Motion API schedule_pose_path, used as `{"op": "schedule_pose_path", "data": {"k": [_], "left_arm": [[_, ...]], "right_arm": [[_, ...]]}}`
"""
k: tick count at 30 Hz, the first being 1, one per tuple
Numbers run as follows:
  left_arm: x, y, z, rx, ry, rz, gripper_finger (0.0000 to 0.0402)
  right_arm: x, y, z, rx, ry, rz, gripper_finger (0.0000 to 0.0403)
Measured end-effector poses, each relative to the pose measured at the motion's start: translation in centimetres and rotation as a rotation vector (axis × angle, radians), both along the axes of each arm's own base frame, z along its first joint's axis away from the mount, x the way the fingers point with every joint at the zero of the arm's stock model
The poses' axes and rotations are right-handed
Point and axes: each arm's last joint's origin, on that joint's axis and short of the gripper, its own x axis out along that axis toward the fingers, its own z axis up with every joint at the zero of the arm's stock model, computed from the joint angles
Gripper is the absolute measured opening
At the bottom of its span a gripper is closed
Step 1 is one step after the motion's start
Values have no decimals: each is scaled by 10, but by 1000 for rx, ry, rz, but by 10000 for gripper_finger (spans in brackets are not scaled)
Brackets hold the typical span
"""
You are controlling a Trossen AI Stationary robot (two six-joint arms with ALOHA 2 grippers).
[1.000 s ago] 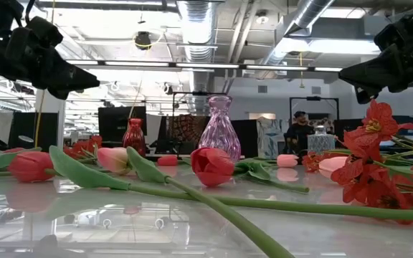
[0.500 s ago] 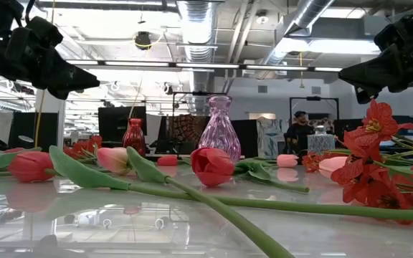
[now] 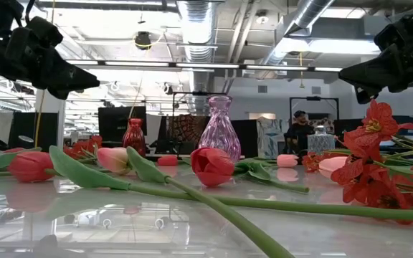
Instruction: Sort flowers into vase by color
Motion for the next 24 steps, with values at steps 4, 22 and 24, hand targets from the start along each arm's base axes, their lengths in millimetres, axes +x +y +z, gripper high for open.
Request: {"op": "schedule_pose_path", "data": {"k": [4,22,24], "left_arm": [[0,0,0,0,0,0,98],[1,1,8,-162,-145,66,98],[1,1,8,-243,-157,71,98]], "right_arm": [[0,0,0,0,0,0,55],[0,0,0,0,-1,0,55],[0,0,0,-1,-2,0,55]]}}
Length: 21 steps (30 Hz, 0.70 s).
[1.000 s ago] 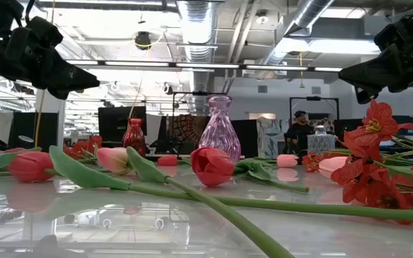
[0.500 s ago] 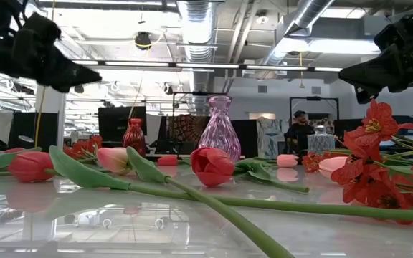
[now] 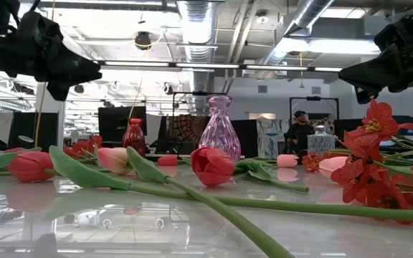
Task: Sort flowers into vase by color
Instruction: Put the pink flower into the transparent vase
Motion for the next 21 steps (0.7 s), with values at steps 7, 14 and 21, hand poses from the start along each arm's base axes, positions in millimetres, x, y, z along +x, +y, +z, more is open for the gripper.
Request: {"op": "schedule_pose_path", "data": {"k": [7,14,21], "left_arm": [[0,0,4,-15,-46,10,98],[0,0,9,-25,-104,6,98],[0,0,26,4,-153,5,94]], "right_arm": [[0,0,10,26,-105,0,55],[-3,-1,30,70,-200,-10,55],[-1,-1,51,70,-143,-7,55]]}}
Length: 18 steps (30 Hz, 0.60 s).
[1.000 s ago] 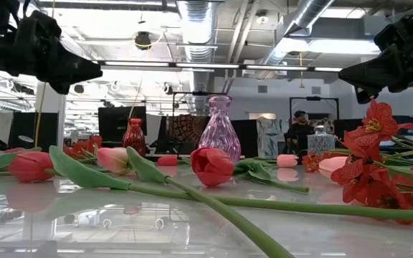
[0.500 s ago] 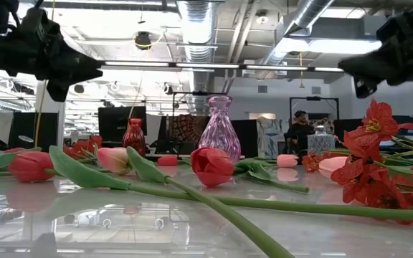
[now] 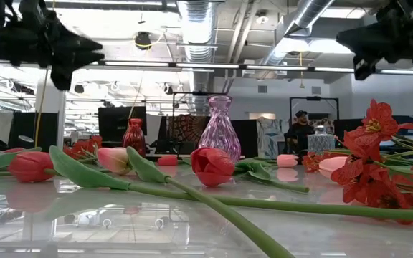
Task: Sort flowers into vase by color
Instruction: Put the pink flower into the transparent vase
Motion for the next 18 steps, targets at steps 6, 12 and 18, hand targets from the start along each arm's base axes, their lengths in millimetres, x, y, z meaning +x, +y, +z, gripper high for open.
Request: {"op": "schedule_pose_path", "data": {"k": [6,12,18], "left_arm": [[9,1,41,114,92,13,76],[35,5,80,222,233,44,67],[64,8,107,327,368,48,67]], "right_arm": [[12,-1,26,36,203,-4,55],[24,-3,59,260,571,-114,55],[36,-4,87,586,905,-287,55]]}}
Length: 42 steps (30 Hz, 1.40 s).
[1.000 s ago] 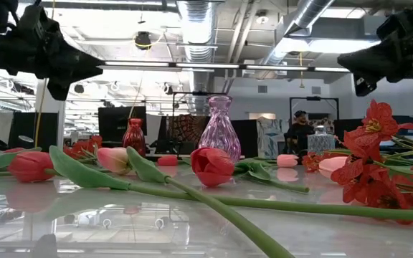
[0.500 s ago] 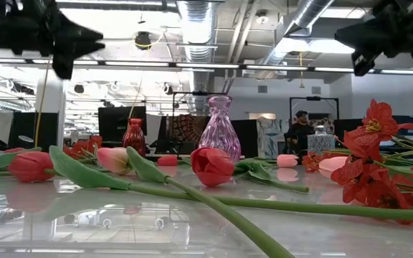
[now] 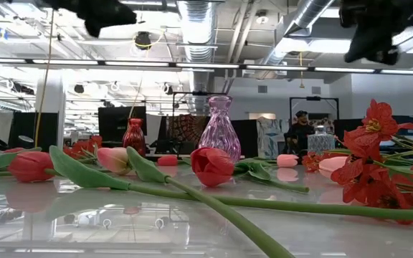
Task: Sort flowers into vase by color
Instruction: Put the pink flower into the transparent vase
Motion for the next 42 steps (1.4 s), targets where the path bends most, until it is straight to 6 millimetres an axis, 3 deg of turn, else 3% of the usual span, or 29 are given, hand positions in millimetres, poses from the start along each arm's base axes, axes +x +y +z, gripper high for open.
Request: {"op": "schedule_pose_path", "data": {"k": [6,11,19,29,33,42], "left_arm": [[26,3,-13,97,144,-11,67],[39,6,-17,140,151,43,67],[43,6,-15,197,136,26,83],[47,6,-20,185,161,7,193],[50,6,-22,189,176,4,215],[51,7,-21,191,155,7,218]], "right_arm": [[12,3,-12,205,332,-229,55],[18,6,-27,307,557,-276,57],[26,7,-37,281,594,-308,109],[11,6,-92,296,718,-418,213],[12,7,-100,299,716,-434,218],[14,6,-102,267,716,-470,197]]}}
